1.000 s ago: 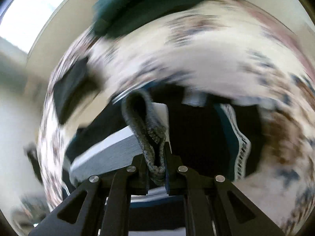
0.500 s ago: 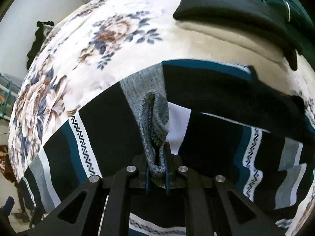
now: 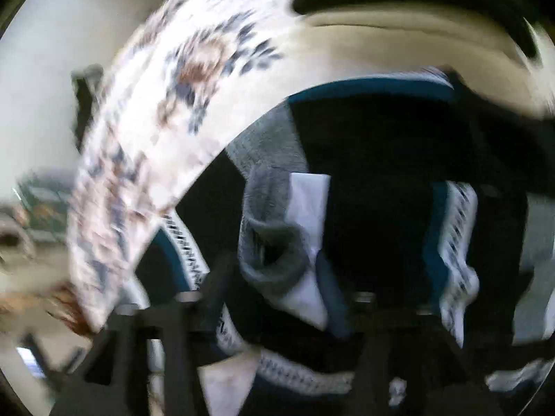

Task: Fold small clothes

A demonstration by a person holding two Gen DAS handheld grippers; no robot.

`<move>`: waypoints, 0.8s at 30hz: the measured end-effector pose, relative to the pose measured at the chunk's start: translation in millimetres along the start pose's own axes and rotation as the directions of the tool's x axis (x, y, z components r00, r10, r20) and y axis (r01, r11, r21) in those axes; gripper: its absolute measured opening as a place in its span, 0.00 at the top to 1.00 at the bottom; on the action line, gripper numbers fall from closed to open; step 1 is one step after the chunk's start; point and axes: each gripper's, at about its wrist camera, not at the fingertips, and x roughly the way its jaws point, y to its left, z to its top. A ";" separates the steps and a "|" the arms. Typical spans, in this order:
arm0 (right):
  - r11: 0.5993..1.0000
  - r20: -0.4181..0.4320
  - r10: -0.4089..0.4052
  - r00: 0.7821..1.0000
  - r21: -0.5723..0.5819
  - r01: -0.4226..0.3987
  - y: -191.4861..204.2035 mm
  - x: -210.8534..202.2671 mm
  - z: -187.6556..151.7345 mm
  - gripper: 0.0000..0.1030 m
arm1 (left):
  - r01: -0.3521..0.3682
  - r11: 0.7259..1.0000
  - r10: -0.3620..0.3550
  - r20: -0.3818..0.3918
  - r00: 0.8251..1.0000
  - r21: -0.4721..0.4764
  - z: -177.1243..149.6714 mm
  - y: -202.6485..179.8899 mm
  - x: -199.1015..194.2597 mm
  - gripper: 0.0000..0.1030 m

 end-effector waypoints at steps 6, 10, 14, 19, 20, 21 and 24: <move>0.985 0.049 -0.001 0.999 0.175 -0.007 -68.1 -61.6 -45.2 0.38 | 0.146 0.977 -0.162 -0.100 0.982 -0.156 0.0 58.1 49.5 0.00; 0.965 0.025 -0.063 0.998 0.257 0.054 -103.1 -73.2 -79.2 0.38 | 0.260 0.941 -0.298 -0.162 0.941 -0.218 2.3 54.1 87.7 0.04; 0.932 -0.026 -0.093 0.995 0.349 0.096 -130.4 -66.3 -107.3 0.38 | 0.247 0.944 -0.275 -0.103 0.956 -0.220 10.2 46.4 86.1 0.89; 0.916 -0.019 -0.114 0.993 0.384 0.113 -136.4 -69.9 -119.4 0.38 | 0.322 0.909 -0.308 0.092 0.947 -0.266 47.6 72.9 38.7 0.94; 0.914 -0.014 -0.120 0.993 0.388 0.116 -137.5 -72.0 -120.1 0.38 | 0.336 0.905 -0.313 0.125 0.941 -0.262 63.0 76.4 32.5 0.93; 0.912 -0.009 -0.122 0.992 0.392 0.116 -138.3 -73.4 -120.1 0.38 | 0.339 0.906 -0.312 0.139 0.940 -0.255 73.7 77.8 32.8 0.93; 0.910 -0.012 -0.122 0.992 0.397 0.117 -141.0 -72.4 -116.6 0.38 | 0.346 0.897 -0.328 0.111 0.938 -0.275 99.7 80.1 49.7 0.90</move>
